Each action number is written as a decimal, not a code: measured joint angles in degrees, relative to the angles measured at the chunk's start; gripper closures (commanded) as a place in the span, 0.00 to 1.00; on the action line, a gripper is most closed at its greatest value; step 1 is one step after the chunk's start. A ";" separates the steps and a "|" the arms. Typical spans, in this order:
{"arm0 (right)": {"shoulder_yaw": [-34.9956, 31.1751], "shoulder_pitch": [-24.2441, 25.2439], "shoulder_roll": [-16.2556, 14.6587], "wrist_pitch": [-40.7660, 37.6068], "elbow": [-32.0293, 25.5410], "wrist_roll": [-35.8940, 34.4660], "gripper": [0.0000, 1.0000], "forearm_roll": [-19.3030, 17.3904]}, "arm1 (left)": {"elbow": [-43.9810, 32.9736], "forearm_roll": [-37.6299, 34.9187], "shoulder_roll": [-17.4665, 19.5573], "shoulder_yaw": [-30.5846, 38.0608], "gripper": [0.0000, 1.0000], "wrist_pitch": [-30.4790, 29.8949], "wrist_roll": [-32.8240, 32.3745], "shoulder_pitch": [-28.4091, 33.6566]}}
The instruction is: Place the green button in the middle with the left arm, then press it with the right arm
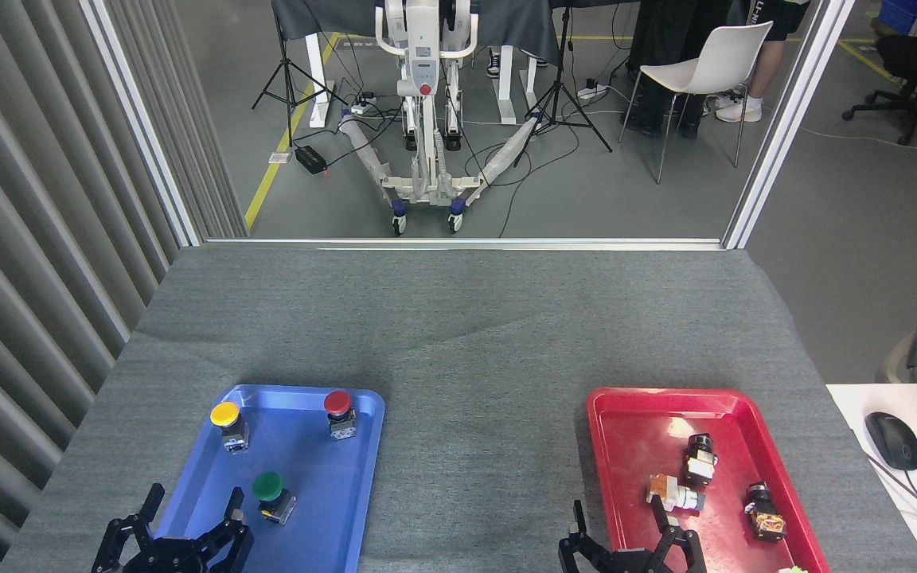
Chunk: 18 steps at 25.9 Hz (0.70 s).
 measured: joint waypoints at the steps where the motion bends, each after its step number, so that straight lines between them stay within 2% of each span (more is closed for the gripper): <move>1: 0.01 -0.01 0.00 0.00 0.00 0.00 0.00 0.00 | 0.00 0.00 -0.13 0.00 0.00 -0.11 -0.05 -0.02; 18: 0.34 -0.01 0.00 -0.11 0.02 -0.03 0.00 0.00 | 1.02 0.31 -0.22 -0.09 0.00 -0.10 2.97 -0.66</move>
